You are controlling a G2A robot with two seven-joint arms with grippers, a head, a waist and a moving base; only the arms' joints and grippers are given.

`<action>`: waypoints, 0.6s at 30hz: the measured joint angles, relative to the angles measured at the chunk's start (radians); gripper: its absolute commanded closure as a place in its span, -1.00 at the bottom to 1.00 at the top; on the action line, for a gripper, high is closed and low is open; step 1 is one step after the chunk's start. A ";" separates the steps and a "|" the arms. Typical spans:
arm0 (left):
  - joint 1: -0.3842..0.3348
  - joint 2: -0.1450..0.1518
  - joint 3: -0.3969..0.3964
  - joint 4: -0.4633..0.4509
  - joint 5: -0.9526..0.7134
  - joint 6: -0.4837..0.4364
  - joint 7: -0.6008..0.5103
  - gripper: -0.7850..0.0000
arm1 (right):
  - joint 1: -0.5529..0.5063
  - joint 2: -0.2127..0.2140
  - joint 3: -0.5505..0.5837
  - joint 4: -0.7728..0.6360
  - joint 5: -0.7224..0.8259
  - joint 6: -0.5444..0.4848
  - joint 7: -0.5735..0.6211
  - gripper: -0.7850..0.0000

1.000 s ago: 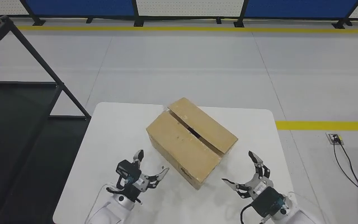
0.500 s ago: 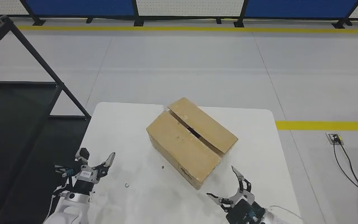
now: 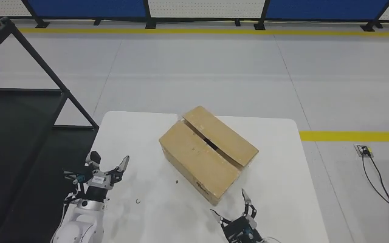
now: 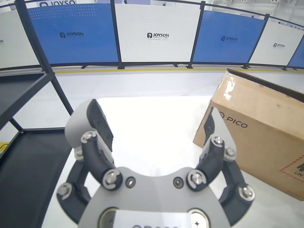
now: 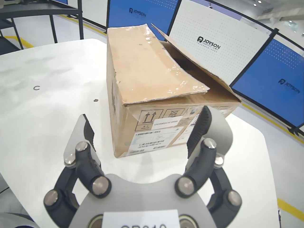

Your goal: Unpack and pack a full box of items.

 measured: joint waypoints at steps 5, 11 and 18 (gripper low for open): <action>0.000 0.000 0.000 0.000 0.000 0.000 0.000 -1.00 | 0.054 -0.021 -0.040 0.047 0.014 0.103 0.043 -1.00; 0.000 0.000 0.000 0.000 0.000 0.000 0.000 -1.00 | 0.103 -0.039 -0.064 0.086 0.005 0.183 0.094 -1.00; 0.000 0.000 0.000 0.000 0.000 0.000 0.000 -1.00 | 0.108 -0.047 -0.050 0.077 -0.009 0.222 0.111 -1.00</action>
